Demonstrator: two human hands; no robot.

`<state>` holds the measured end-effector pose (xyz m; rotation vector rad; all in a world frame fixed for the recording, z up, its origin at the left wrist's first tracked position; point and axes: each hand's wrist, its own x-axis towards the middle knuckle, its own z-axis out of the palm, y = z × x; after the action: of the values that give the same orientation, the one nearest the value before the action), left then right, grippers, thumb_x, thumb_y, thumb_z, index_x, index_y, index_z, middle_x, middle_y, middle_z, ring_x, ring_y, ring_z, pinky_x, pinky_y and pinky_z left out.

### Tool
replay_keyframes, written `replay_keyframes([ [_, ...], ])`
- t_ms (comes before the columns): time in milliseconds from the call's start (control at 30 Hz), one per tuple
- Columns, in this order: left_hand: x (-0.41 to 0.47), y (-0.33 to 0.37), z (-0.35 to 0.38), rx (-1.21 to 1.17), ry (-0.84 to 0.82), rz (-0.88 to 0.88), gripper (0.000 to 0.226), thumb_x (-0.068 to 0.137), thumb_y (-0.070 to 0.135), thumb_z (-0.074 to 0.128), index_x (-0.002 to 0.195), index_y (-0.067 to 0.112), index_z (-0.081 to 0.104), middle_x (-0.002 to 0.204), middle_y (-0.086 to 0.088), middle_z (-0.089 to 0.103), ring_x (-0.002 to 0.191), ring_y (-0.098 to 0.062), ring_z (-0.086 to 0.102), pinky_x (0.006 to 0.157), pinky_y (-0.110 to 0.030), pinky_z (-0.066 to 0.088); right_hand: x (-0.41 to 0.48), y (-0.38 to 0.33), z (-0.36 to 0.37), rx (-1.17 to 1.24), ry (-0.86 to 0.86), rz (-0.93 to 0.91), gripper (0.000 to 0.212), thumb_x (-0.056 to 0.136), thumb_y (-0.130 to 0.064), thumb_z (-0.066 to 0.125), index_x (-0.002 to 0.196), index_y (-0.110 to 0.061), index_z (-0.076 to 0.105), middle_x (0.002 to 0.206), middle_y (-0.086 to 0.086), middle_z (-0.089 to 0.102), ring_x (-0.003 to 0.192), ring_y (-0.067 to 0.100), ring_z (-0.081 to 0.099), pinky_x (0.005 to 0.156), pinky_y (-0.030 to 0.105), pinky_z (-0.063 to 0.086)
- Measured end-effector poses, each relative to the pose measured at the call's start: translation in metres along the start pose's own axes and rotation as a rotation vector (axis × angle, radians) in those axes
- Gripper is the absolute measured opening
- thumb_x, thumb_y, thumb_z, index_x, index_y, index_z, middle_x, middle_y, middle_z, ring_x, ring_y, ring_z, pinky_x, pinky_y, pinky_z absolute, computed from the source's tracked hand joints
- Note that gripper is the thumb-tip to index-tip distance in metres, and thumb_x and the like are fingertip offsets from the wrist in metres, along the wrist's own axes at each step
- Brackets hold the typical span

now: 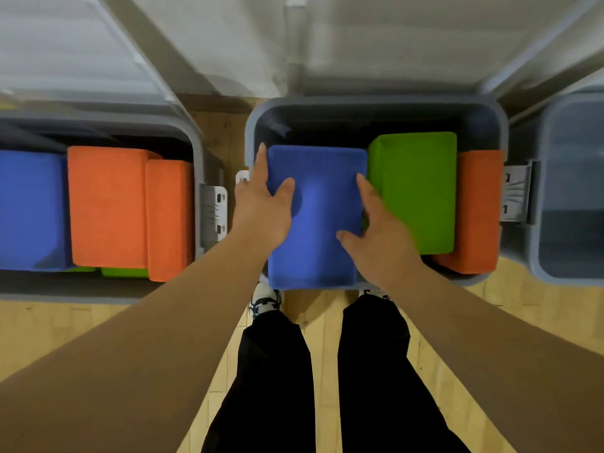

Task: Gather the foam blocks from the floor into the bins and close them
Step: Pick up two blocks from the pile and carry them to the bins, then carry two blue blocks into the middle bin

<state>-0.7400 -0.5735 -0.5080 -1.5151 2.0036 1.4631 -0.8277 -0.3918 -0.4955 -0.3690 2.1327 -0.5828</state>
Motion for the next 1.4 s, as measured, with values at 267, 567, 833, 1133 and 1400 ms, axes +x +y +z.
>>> replay_keyframes([
  [267,0.014,0.003,0.034,0.274,-0.146,0.050,0.092,0.100,0.040,0.062,0.162,0.045,-0.005,0.155,-0.005,0.037,0.092,-0.023,0.064,0.071,-0.040,0.057,0.044,0.016,-0.020,-0.250,-0.061,0.016,0.071,0.096,-0.025,0.066,0.159,-0.023,0.034,0.149,0.013,0.047,0.129,0.033,0.051,0.105,0.042,0.045],
  [567,-0.077,0.030,0.006,0.751,-0.181,0.156,0.088,0.098,0.054,0.058,0.163,0.041,0.000,0.169,-0.011,0.010,0.154,-0.035,0.015,0.120,-0.050,0.028,-0.058,0.029,-0.078,-0.411,-0.055,0.201,0.076,0.093,-0.048,0.062,0.158,-0.027,0.029,0.161,0.010,0.029,0.144,0.037,0.032,0.112,0.050,0.038],
  [833,-0.157,0.055,-0.024,0.973,-0.249,0.391,0.091,0.094,0.067,0.054,0.162,0.041,-0.001,0.169,-0.014,0.004,0.155,-0.037,0.010,0.122,-0.054,0.022,-0.198,0.020,-0.072,-0.206,0.113,0.431,0.083,0.092,-0.059,0.059,0.160,-0.032,0.022,0.167,0.008,0.018,0.150,0.035,0.024,0.117,0.049,0.030],
  [1133,-0.312,0.085,-0.124,1.275,-0.449,0.785,0.096,0.091,0.071,0.055,0.162,0.042,-0.003,0.170,-0.010,-0.001,0.155,-0.038,0.007,0.122,-0.055,0.023,-0.430,-0.034,-0.023,0.285,0.430,0.698,0.090,0.091,-0.056,0.064,0.161,-0.035,0.012,0.169,0.005,0.011,0.151,0.039,0.021,0.118,0.053,0.031],
  [1400,-0.440,0.097,-0.124,1.514,-0.526,1.222,0.098,0.088,0.074,0.053,0.163,0.036,0.003,0.169,-0.013,0.009,0.153,-0.038,0.015,0.119,-0.054,0.029,-0.629,-0.037,0.084,0.572,0.639,0.996,0.094,0.089,-0.063,0.063,0.162,-0.036,0.010,0.170,0.003,0.010,0.152,0.036,0.022,0.119,0.052,0.032],
])
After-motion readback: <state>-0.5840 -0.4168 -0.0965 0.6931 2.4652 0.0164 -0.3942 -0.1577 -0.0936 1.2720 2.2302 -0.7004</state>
